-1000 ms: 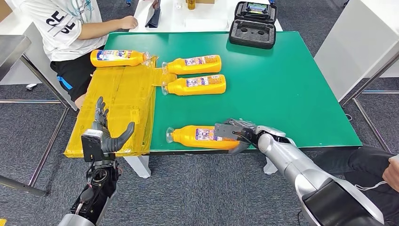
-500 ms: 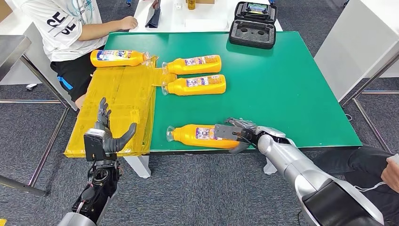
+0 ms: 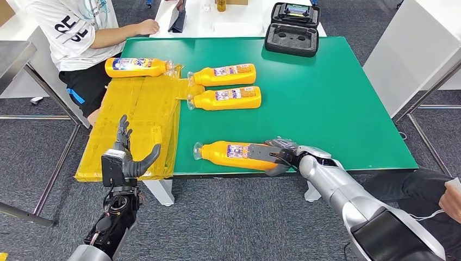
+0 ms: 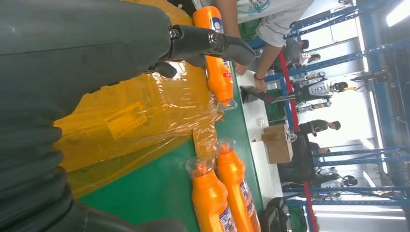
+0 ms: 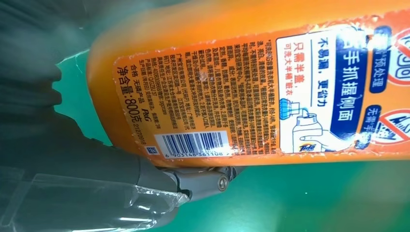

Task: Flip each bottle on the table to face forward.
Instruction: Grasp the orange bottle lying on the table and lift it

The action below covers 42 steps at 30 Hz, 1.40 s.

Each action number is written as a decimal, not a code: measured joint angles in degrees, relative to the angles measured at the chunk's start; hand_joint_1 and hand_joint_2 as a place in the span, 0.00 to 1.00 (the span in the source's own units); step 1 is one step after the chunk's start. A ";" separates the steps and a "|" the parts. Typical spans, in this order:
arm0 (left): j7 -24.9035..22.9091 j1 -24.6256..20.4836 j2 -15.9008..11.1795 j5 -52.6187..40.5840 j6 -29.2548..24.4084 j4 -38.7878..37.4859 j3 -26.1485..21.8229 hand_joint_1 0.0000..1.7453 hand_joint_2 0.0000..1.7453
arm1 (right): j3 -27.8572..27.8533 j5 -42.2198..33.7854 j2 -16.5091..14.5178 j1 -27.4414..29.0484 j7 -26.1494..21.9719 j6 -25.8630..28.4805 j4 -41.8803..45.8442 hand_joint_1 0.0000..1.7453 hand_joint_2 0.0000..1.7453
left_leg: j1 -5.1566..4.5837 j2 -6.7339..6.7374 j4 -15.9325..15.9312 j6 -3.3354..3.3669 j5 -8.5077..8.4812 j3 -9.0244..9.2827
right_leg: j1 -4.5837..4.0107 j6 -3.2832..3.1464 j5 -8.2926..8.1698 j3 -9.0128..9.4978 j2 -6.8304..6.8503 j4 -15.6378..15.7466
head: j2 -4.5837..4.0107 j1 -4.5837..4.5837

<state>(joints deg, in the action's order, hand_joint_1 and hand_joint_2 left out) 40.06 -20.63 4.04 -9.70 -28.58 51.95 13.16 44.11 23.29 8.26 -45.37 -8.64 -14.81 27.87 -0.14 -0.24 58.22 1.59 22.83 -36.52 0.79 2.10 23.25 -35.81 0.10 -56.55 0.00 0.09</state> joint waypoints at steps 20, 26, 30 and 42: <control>0.07 0.82 -0.05 0.46 -0.37 -0.11 0.00 0.00 1.00 | -0.58 -0.47 -0.33 0.05 -1.67 1.49 0.05 0.98 1.00 | 0.00 0.00 0.00 0.02 -0.01 -0.04 | 0.00 0.03 -0.02 0.00 0.00 -0.01 | 0.00 -0.01; 0.07 2.73 -0.49 0.45 -0.83 1.66 -0.10 0.00 1.00 | -4.25 -4.62 -0.42 1.01 -5.37 5.23 3.57 0.99 1.00 | 0.00 0.00 0.00 0.01 -0.01 -0.08 | 0.00 0.03 -0.02 -0.03 0.00 -0.02 | 0.00 0.00; 0.07 4.48 -0.77 0.84 -1.30 3.67 -0.29 0.00 1.00 | -6.94 -6.36 -0.90 1.23 -6.86 7.00 6.54 0.99 1.00 | 0.00 0.00 -0.01 0.01 0.00 -0.10 | -0.01 0.03 -0.01 -0.05 0.00 -0.02 | 0.00 0.01; 0.05 11.13 -1.01 6.07 2.21 14.87 -3.44 0.00 1.00 | -14.86 -11.85 -4.52 4.41 -12.32 12.20 11.28 0.98 1.00 | 0.01 -0.01 -0.01 0.00 0.01 -0.10 | -0.01 0.02 0.00 -0.07 0.01 -0.02 | 0.00 -0.01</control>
<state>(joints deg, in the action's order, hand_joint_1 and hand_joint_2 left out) 40.11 -9.49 3.03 -3.63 -26.37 66.82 9.72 29.25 11.45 3.74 -40.95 -20.96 -2.61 39.14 -0.13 -0.26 58.21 1.59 22.84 -36.62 0.79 2.12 23.26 -35.88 0.11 -56.56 0.00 0.09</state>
